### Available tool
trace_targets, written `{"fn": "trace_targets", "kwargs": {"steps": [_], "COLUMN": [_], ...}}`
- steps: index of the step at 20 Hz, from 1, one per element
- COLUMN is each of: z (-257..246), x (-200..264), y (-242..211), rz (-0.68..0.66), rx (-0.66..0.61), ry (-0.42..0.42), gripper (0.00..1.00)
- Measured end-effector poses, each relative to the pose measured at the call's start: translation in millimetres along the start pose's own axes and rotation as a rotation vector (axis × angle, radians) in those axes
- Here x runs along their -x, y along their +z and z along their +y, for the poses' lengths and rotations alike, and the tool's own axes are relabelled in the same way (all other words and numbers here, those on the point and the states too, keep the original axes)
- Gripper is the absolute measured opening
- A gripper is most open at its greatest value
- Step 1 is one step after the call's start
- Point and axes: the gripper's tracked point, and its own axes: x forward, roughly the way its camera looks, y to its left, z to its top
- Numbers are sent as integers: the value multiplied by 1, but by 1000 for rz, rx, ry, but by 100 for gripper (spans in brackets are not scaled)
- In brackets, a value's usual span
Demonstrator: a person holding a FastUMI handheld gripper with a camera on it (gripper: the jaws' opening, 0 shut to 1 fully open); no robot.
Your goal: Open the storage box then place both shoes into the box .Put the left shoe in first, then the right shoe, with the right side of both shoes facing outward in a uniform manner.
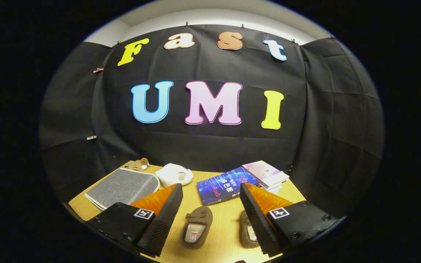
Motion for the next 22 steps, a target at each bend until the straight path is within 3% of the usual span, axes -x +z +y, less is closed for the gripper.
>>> {"fn": "trace_targets", "kwargs": {"steps": [6,13,19,22], "z": [29,87,157,179], "x": [-24,-53,-65,-74], "y": [-22,-71,-117,-145], "rz": [108,321,503,574], "rx": [-41,-132,-248,-368], "ry": [125,380,664,737], "gripper": [97,98,98,98]}}
